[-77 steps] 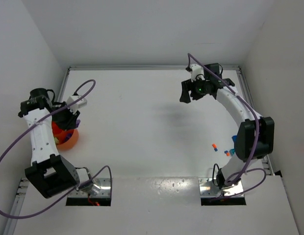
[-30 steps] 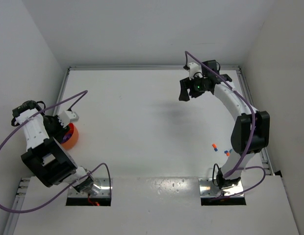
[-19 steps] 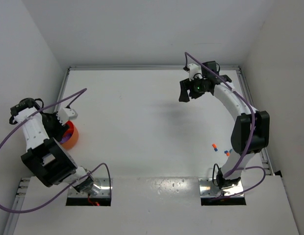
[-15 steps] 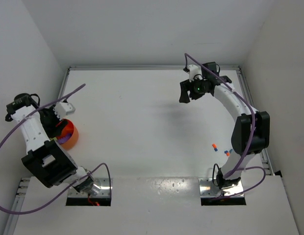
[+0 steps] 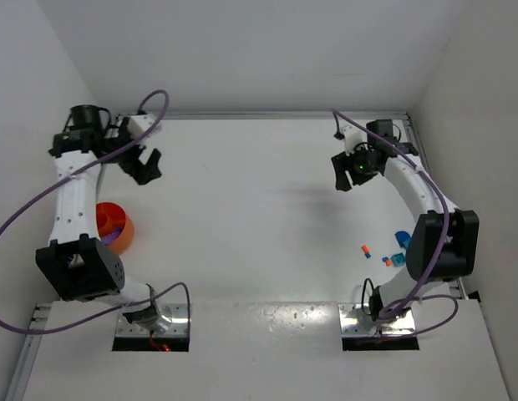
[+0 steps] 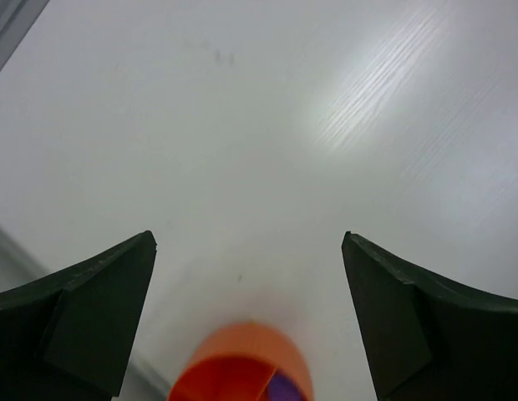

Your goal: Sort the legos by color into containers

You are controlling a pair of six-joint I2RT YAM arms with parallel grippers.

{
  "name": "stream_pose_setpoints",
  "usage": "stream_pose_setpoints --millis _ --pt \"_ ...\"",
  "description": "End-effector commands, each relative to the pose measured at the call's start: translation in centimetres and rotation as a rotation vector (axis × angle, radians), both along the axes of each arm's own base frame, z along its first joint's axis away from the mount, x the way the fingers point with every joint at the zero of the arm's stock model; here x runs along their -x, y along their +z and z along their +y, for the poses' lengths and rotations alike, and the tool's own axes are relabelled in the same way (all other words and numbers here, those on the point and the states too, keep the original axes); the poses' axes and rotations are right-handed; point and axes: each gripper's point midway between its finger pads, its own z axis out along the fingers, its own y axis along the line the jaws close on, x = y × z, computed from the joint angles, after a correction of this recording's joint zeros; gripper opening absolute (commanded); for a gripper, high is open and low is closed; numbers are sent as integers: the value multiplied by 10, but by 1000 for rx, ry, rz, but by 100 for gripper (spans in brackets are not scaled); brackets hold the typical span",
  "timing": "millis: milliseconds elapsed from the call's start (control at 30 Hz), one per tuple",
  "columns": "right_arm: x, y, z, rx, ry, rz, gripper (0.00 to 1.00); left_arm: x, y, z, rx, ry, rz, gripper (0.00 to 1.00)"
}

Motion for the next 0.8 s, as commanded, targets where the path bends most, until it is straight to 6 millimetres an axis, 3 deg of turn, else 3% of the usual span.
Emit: stream_pose_setpoints --millis 0,33,100,133,233,367,500,533,667,767 --pt "21 6 -41 106 -15 -2 64 -22 7 -65 146 10 -32 100" --pt "30 0 -55 117 -33 22 64 -17 7 -100 161 -52 -23 100" --pt "36 2 -77 165 -77 12 64 -22 1 -127 159 -84 -25 100" --pt "42 -3 -94 181 -108 34 64 -15 -5 -152 173 -133 -5 100" --pt "55 -4 -130 230 -188 60 64 -14 -24 -184 227 -159 61 100" --pt "66 -2 -179 372 -302 96 63 -7 -42 -207 290 -196 144 100" --pt "69 8 -208 456 -385 104 63 1 -57 -224 274 -237 186 100" --pt "77 7 -213 466 -400 131 63 2 -50 -232 252 -269 161 100" --pt "93 -5 -212 455 -418 170 63 2 -54 -238 204 -271 181 100" --pt "114 -26 -205 447 -332 184 65 3 -56 -240 175 -284 219 100"
